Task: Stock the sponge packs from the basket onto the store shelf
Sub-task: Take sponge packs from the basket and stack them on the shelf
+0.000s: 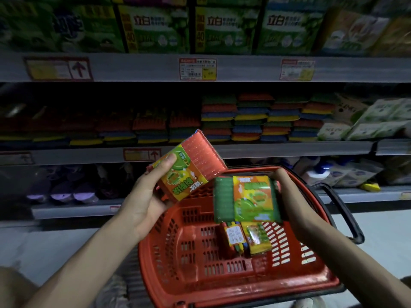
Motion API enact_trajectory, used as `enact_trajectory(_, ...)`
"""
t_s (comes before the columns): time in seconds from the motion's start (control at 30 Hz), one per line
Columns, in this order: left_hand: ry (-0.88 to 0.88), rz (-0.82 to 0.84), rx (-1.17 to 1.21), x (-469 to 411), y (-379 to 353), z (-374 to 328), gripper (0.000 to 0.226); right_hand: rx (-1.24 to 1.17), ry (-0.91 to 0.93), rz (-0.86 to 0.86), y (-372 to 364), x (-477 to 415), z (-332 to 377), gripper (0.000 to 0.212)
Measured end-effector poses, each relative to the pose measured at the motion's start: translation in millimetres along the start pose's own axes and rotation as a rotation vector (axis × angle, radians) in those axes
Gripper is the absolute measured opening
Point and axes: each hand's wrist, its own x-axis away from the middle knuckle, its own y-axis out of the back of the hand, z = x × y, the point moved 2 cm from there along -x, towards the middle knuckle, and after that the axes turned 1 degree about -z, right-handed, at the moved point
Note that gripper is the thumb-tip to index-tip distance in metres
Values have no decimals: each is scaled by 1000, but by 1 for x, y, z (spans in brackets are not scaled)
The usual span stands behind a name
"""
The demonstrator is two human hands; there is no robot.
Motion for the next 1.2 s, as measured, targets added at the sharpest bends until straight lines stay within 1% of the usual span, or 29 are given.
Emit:
enact_trajectory(0.03, 19, -5, -1, 1, 0, 1, 34, 2, -9, 1, -1, 1, -2, 54)
enact_trajectory(0.13, 40, -46, -16, 5, -3, 1, 48, -6, -2, 18, 1, 4, -10, 49)
enact_trajectory(0.27, 29, -87, -115, 8, -6, 1, 59, -39, 30, 33, 7, 6, -10, 50)
enact_trajectory(0.3, 23, -74, -132, 8, -7, 0, 59, -51, 38, 30, 7, 5, -9, 55)
enact_trajectory(0.37, 4, -44, -132, 8, -11, -3, 59, -67, 42, 18, 7, -1, -6, 72)
enact_trajectory(0.4, -10, -32, -119, 8, -12, -4, 63, -60, 42, 22, 6, -3, -4, 78)
enact_trajectory(0.47, -98, -43, -129, 2, -11, -3, 77, -29, 43, 54, 5, -5, 0, 80)
enact_trajectory(0.5, -192, -64, -206, -1, -9, -3, 78, -17, 49, 69, 5, -5, 1, 77)
enact_trajectory(0.53, -305, -82, -340, -4, -6, -4, 76, -3, 65, 75, 5, -6, 1, 71)
enact_trajectory(0.6, -521, -62, -629, -5, -4, -7, 80, 23, 120, 84, 4, -6, 0, 51)
enact_trajectory(0.67, -696, 6, -817, -3, -5, -10, 81, 60, 175, 95, 2, -6, 1, 32)
enact_trajectory(0.7, -757, 30, -891, -1, -7, -11, 82, 74, 190, 104, 1, -6, 2, 26)
enact_trajectory(0.77, -796, 62, -954, 0, -9, -12, 84, 81, 209, 154, -2, -5, 4, 29)
enact_trajectory(0.9, -734, 99, -910, 1, -9, -9, 85, 112, 241, 276, -7, -3, 5, 48)
enact_trajectory(1.03, -766, 119, -974, 4, -12, -4, 84, 78, 268, 335, -13, 3, -2, 46)
enact_trajectory(1.07, -780, 120, -983, 5, -13, -4, 84, 69, 268, 368, -16, 6, -2, 48)
enact_trajectory(1.13, -829, 130, -1015, 7, -14, -3, 84, 43, 254, 423, -19, 8, -2, 60)
enact_trajectory(1.17, -855, 137, -1037, 8, -14, -1, 84, 42, 260, 417, -19, 10, -2, 62)
enact_trajectory(1.2, -882, 147, -1063, 8, -15, 0, 84, 48, 280, 393, -19, 11, -3, 58)
